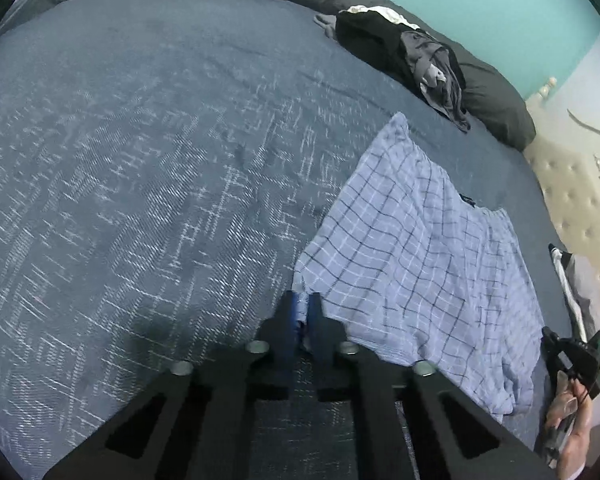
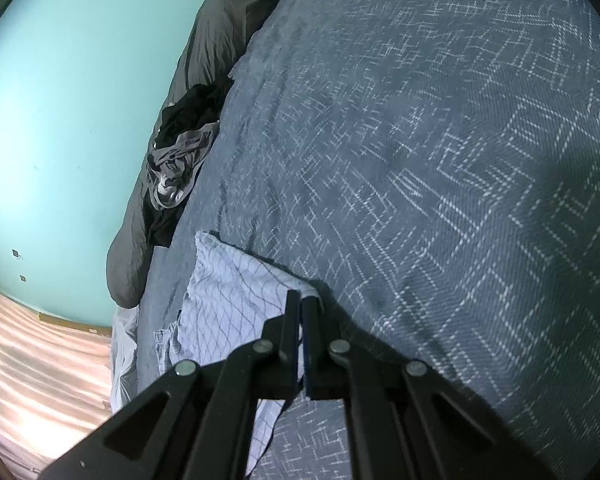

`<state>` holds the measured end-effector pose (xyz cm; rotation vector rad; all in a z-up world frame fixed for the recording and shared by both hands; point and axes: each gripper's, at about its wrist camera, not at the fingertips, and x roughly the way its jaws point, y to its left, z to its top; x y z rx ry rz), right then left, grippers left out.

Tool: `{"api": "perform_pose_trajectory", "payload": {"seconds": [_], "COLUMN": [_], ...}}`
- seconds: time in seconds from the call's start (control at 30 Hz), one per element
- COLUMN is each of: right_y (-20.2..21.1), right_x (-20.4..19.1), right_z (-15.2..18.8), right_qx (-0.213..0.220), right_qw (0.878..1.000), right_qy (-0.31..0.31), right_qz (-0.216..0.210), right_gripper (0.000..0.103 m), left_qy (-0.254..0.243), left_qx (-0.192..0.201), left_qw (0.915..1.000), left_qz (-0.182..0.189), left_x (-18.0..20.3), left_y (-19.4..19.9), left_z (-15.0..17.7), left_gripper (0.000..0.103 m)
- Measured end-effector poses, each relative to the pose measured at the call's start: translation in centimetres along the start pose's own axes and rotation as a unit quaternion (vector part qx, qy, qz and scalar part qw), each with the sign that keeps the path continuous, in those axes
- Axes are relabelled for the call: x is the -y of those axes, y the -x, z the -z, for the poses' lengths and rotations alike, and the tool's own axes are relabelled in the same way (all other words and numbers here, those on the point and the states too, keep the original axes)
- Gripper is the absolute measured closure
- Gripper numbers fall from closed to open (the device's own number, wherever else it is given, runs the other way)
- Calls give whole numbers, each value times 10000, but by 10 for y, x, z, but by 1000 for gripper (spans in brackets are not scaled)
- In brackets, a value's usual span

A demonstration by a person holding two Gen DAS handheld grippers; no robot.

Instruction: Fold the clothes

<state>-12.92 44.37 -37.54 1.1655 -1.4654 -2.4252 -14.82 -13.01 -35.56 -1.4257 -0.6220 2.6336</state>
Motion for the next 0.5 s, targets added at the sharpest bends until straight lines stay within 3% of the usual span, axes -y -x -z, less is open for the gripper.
{"api": "perform_pose_trajectory", "payload": {"seconds": [0.13,0.3,0.5], "right_y": [1,1,1], "right_x": [1,-1,-2], "right_z": [0,1,1], "right_qx": [17,85,141], "right_qw": [10000,10000,9999], "right_qy": [-20,34,46], "right_qz": [-2,21,13], "right_gripper": [102,102,102], "left_qy": [-41,51,163], "left_qx": [67,437,530], "left_qw": [10000,9990,9985], "left_qz": [57,7,-8], "left_x": [0,-8,-18], "left_y": [6,27,34], "left_z": [-1,-8,-12], "left_gripper": [100,101,101]}}
